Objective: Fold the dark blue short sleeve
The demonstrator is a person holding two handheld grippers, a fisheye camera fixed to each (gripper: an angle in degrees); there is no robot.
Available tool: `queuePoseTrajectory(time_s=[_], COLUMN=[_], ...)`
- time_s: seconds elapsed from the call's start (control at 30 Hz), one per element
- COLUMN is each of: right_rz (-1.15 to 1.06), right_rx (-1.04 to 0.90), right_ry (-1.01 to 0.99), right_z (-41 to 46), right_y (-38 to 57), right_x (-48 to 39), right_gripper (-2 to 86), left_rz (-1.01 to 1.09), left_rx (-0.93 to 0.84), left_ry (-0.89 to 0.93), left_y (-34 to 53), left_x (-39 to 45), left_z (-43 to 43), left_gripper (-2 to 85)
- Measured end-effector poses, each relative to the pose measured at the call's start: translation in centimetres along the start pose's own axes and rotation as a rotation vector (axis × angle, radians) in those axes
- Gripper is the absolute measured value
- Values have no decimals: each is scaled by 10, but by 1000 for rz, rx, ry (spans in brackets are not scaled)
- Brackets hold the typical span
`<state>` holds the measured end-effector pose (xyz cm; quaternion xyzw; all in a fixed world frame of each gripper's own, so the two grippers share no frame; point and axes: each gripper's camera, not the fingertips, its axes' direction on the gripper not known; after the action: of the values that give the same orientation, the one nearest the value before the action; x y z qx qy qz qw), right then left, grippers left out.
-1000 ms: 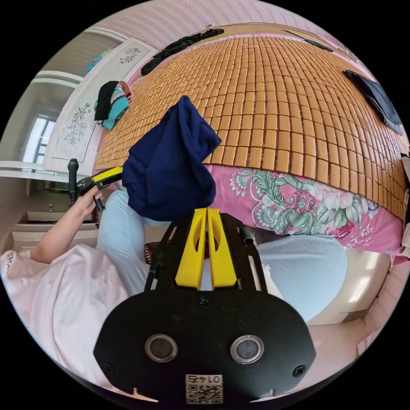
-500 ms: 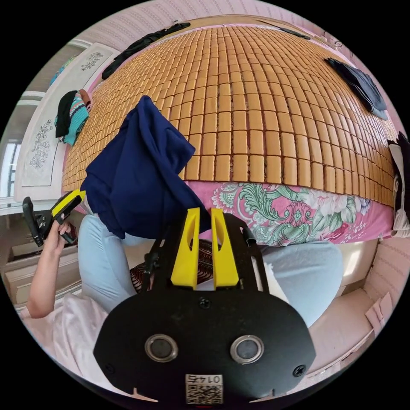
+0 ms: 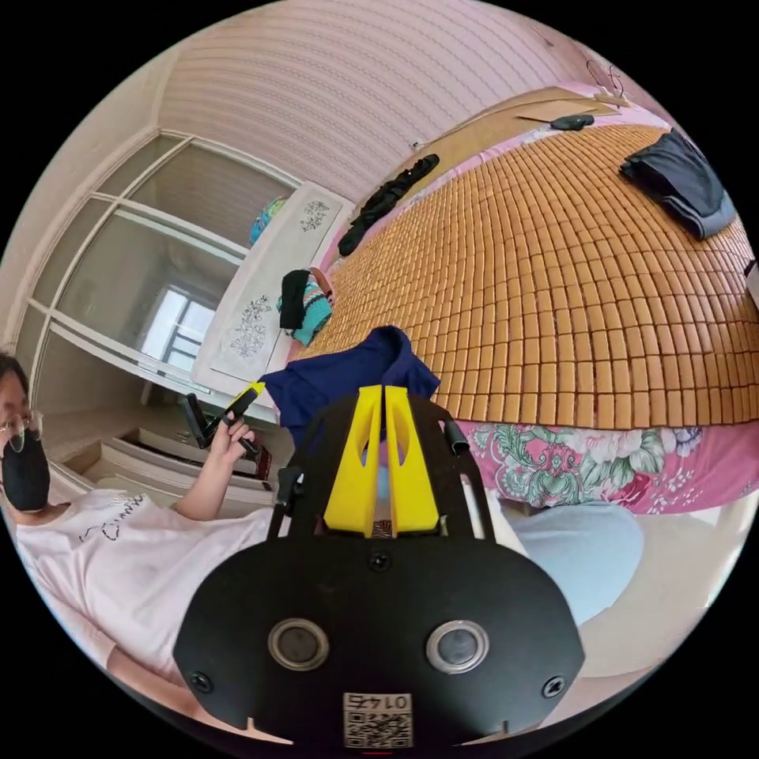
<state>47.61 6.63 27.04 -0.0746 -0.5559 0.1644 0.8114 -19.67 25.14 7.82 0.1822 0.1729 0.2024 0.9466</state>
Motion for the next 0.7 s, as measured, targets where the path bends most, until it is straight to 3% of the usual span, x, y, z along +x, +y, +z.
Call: queuePoseTrajectory(time_s=[0.27,0.6,0.7], right_rz=[-216,-429,-512], right_rx=[404,519,586], right_ry=[15,-95,-120], right_z=[-172,-244,-272], right_y=[-10,0,15], right_x=[-117,-239,-281], right_gripper=[0,0,0], left_rz=[13,83,101], left_rx=[362,582,705], left_ry=[86,20,92], left_y=[-56,-70,-58], left_x=[7,47,56], left_z=[-148,-284,-325], left_gripper=[-6,-10,-10])
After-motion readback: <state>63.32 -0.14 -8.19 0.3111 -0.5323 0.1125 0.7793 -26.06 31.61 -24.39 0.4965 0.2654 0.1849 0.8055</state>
